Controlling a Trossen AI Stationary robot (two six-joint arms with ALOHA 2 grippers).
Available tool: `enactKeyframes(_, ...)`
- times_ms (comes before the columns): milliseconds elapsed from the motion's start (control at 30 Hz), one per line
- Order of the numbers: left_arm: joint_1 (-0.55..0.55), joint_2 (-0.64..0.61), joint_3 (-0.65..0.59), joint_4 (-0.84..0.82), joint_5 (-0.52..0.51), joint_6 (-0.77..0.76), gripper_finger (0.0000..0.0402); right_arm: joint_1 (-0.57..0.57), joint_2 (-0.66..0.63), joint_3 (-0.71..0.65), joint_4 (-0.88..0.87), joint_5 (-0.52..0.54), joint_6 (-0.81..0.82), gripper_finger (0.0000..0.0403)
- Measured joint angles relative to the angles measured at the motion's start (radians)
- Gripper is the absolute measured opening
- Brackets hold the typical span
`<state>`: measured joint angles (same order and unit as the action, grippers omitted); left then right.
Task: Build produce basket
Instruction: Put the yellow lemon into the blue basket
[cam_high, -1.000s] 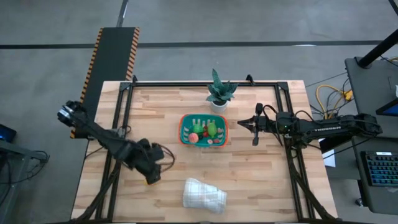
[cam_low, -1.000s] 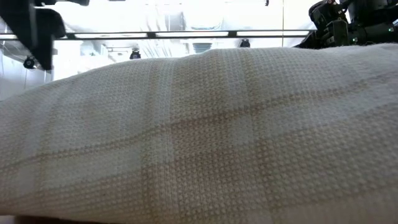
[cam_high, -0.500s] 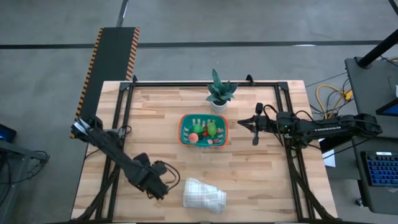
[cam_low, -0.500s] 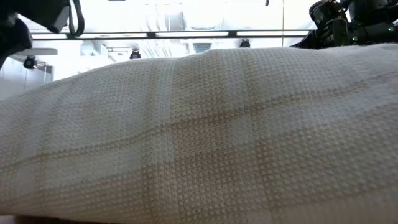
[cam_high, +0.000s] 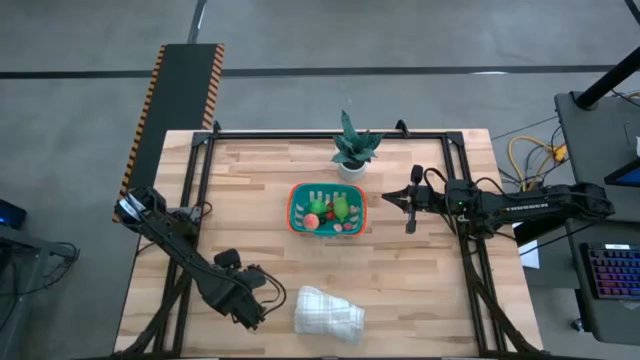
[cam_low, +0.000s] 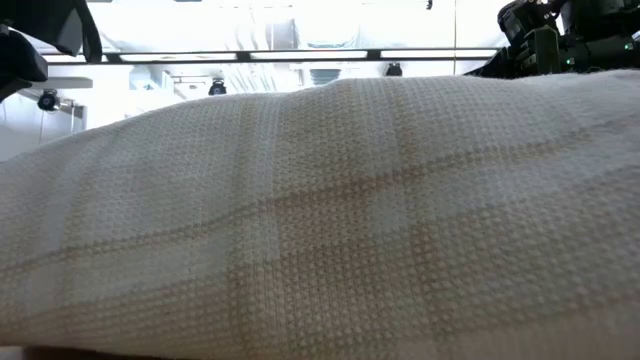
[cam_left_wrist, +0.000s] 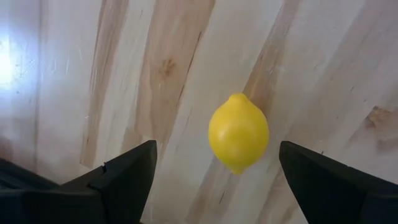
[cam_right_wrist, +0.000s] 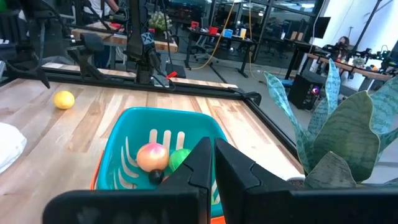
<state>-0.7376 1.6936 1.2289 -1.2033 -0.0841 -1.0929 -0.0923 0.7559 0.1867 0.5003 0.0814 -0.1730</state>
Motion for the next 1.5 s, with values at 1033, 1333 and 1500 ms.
enactKeyframes(1033, -0.004, -0.011, -0.278, 0.393, 0.073, -0.028, 0.0322, 0.0, 0.0, 0.004, 0.004, 0.0, -0.011, 0.0009)
enactKeyframes(1333, -0.004, -0.01, -0.294, 0.441, 0.072, 0.07, 0.0295, 0.0, 0.0, 0.004, 0.004, 0.0, -0.012, 0.0009)
enactKeyframes(1500, -0.004, -0.008, -0.294, 0.449, 0.075, 0.079, 0.0239, 0.0, 0.0, 0.004, 0.004, 0.0, -0.014, 0.0009)
